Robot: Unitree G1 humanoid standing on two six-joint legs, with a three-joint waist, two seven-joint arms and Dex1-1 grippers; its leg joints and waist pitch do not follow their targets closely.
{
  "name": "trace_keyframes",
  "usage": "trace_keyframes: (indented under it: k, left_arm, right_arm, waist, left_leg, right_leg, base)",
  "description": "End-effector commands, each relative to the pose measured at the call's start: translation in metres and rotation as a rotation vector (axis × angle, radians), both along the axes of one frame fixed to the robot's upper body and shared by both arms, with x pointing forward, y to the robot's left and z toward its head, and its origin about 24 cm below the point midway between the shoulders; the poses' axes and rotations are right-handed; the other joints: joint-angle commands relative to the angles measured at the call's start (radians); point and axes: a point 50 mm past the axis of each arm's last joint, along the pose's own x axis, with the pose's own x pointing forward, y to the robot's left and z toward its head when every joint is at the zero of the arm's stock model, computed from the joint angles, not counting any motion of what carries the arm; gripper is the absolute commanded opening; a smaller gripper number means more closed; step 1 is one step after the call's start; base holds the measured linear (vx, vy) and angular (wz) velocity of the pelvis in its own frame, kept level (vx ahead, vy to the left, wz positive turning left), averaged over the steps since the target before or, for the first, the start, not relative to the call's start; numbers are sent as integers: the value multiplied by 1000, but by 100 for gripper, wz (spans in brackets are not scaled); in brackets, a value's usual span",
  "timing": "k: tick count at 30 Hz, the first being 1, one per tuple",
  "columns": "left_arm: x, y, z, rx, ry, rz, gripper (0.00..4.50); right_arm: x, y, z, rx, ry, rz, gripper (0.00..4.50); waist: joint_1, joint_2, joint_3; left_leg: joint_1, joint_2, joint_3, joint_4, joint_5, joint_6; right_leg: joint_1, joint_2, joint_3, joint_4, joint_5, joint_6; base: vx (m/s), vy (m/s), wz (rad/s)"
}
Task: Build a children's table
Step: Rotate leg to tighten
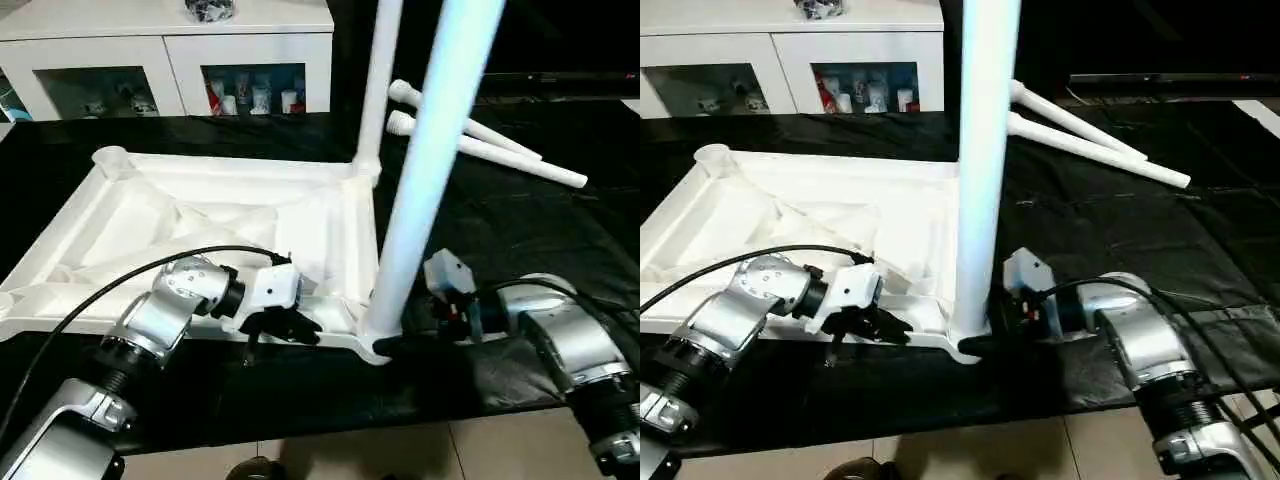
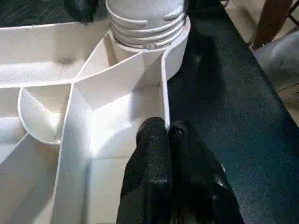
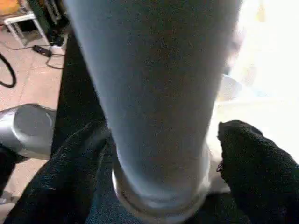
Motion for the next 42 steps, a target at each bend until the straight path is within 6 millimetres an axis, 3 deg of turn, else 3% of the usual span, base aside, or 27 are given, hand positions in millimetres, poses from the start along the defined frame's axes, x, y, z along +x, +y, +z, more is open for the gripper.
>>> trace_keyframes:
  k: [1, 10, 19, 20, 21, 22, 24, 25, 26, 29, 30, 31, 33, 35, 36, 39, 40, 42]
  left_arm:
    - [-4, -8, 3, 7, -14, -70, 0]
    - [-4, -7, 2, 12, -12, -70, 0]
    - [8, -10, 0, -1, -30, 62, 0]
    - [23, -19, 4, -48, -49, 218, 0]
    - [23, -19, 4, -48, -49, 218, 0]
    - [28, -23, 5, -65, -50, 269, 0]
    - [37, -30, 8, -89, -55, 350, 0]
    - [37, -31, 9, -90, -55, 353, 0]
    - [46, -40, 12, -118, -56, 448, 0]
    - [61, -60, 19, -150, -77, 603, 0]
    - [64, -66, 21, -156, -85, 642, 0]
    - [67, -72, 23, -162, -89, 686, 0]
    - [69, -76, 25, -168, -95, 722, 0]
    - [71, -79, 26, -165, -108, 749, 0]
    - [72, -81, 27, -161, -124, 773, 0]
    - [72, -81, 27, -161, -129, 783, 0]
    - [72, -81, 27, -161, -129, 783, 0]
    - [73, -78, 27, -156, -134, 788, 0]
  right_arm:
    - [2, 0, 2, -6, 1, 18, 372]
    - [1, 1, 1, 0, 13, 35, 294]
    - [2, 5, 1, 60, 15, -56, 267]
    - [13, 13, -3, 70, -6, -232, 266]
    - [13, 13, -3, 70, -6, -232, 266]
    - [17, 16, -5, 69, -11, -297, 266]
    - [23, 21, -8, 69, -19, -383, 265]
    - [23, 22, -8, 69, -20, -386, 265]
    - [31, 29, -12, 63, -22, -498, 265]
    - [44, 48, -20, 42, -25, -681, 265]
    - [47, 54, -22, 35, -23, -731, 265]
    - [51, 60, -23, 32, -28, -777, 264]
    - [53, 66, -24, 30, -33, -815, 264]
    - [56, 70, -23, 29, -45, -840, 264]
    - [60, 76, -20, 42, -54, -876, 264]
    - [61, 79, -18, 53, -52, -890, 264]
    - [61, 79, -18, 53, -52, -890, 299]
    - [64, 74, -16, 74, -68, -918, 320]
  waist:
    - [-6, -12, -75]
    - [-6, -11, -76]
    - [-7, -11, -75]
    - [-8, -11, -74]
    - [-14, -10, -69]
    - [-18, -12, -69]
    - [-22, -14, -69]
    - [-28, -11, -67]
    - [-31, -6, -69]
    - [-56, -11, -67]
    - [-59, -10, -70]
    - [-64, -13, -69]
    - [-67, -10, -71]
    - [-67, -10, -72]
    - [-65, -15, -74]
    - [-63, -11, -76]
    - [-62, -11, -76]
    - [-59, -13, -80]
  left_leg:
    - [46, 81, -43, -84, -329, -19]
    - [44, 81, -43, -82, -323, -16]
    - [45, 79, -43, -81, -329, -19]
    - [46, 78, -45, -81, -347, -26]
    - [51, 75, -44, -81, -371, -44]
    - [54, 73, -50, -80, -407, -62]
    - [47, 71, -58, -83, -418, -67]
    - [47, 73, -58, -84, -432, -73]
    - [54, 71, -62, -83, -454, -79]
    - [50, 64, -62, -80, -475, -88]
    - [57, 63, -66, -76, -491, -91]
    - [52, 61, -66, -75, -482, -81]
    - [48, 61, -65, -76, -468, -63]
    - [46, 62, -62, -78, -457, -53]
    - [47, 60, -59, -76, -443, -43]
    - [42, 62, -56, -77, -398, -26]
    - [43, 62, -55, -77, -390, -23]
    - [39, 63, -52, -77, -345, -11]
  right_leg:
    - [24, -53, 42, -55, -321, -207]
    - [27, -54, 42, -54, -326, -205]
    - [25, -53, 42, -57, -336, -206]
    - [25, -55, 42, -60, -369, -198]
    - [16, -53, 43, -65, -409, -192]
    - [15, -57, 41, -72, -469, -173]
    - [25, -61, 35, -76, -512, -150]
    - [19, -60, 35, -79, -532, -134]
    - [17, -60, 32, -83, -539, -128]
    - [10, -56, 29, -86, -537, -133]
    - [10, -59, 24, -90, -559, -127]
    - [11, -60, 24, -94, -559, -123]
    - [15, -59, 24, -97, -546, -117]
    - [15, -55, 25, -95, -513, -121]
    - [15, -55, 27, -95, -493, -125]
    - [18, -54, 30, -87, -431, -146]
    - [19, -54, 31, -86, -415, -150]
    - [24, -53, 34, -76, -346, -170]
  base:
    - [0, 0, 0]
    - [0, 0, 0]
    - [0, 0, 0]
    - [0, 0, 0]
    - [0, 0, 0]
    - [0, 0, 0]
    - [0, 0, 0]
    - [0, 0, 0]
    - [0, 0, 0]
    - [0, 0, 0]
    - [0, 0, 0]
    - [0, 0, 0]
    - [0, 0, 0]
    - [0, 0, 0]
    - [0, 0, 0]
    - [0, 0, 0]
    - [0, 0, 0]
    - [0, 0, 0]
